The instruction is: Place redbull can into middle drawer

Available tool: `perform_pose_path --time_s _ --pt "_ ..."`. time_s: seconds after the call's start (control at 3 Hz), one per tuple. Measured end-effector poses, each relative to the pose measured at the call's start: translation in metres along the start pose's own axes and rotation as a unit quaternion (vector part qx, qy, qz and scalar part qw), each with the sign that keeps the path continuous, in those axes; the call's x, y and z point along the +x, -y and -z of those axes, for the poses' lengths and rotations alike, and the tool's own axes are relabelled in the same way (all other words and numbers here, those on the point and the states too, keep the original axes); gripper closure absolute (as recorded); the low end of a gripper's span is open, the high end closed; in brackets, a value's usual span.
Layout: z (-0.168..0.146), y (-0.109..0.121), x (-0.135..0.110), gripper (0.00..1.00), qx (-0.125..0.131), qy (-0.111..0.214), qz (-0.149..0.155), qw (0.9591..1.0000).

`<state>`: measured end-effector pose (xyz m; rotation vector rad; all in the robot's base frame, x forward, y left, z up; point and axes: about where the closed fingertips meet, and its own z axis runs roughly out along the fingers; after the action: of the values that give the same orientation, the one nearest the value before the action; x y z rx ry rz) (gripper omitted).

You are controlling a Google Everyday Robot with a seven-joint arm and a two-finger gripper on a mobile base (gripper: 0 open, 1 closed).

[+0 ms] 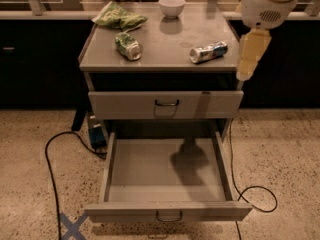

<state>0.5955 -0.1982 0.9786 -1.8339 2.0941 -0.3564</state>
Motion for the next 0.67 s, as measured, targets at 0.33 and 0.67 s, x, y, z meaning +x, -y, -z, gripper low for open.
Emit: perform_pose_path --time_s 0.33,0.67 --pt "-0.017 0.053 -0.002 0.00 0.022 -0.009 0.001 0.9997" --pt "-0.041 0.085 0.002 0.00 0.016 0.009 -0.014 0.9997"
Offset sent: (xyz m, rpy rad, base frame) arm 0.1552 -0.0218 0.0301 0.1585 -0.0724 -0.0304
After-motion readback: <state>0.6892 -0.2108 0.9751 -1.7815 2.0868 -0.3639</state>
